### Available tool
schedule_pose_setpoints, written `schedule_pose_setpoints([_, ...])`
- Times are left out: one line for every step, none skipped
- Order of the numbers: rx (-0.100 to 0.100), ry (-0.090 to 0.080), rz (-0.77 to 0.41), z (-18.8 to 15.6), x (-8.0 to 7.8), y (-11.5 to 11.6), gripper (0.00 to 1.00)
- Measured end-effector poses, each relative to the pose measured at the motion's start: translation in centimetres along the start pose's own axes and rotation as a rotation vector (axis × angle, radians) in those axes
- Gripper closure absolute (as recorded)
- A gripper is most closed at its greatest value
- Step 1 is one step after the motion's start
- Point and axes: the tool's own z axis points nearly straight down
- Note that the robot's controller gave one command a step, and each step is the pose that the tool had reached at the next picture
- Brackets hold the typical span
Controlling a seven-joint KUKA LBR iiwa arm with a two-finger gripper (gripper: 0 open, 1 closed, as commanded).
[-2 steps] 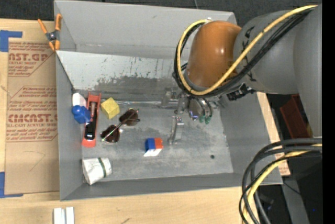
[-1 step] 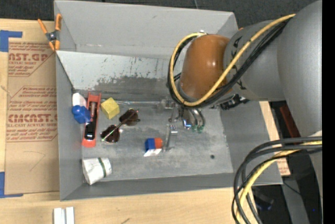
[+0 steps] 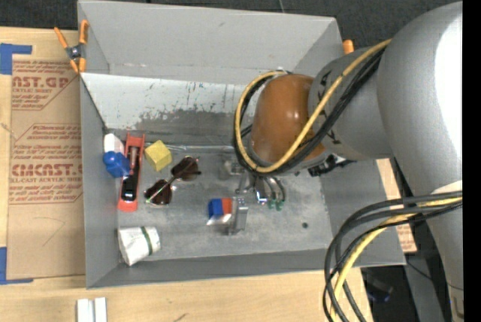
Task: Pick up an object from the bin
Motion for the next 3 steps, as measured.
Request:
schedule_pose_setpoints([-0.001,-0.006,0.000,0.2,1.2,0.4,0.00])
schedule_pose_setpoints([-0.001,0.001,-0.134,-0.2,2.9,1.7,1.00])
schedule_pose_setpoints([-0.001,0.001,-0.134,-0.2,2.9,1.7,1.00])
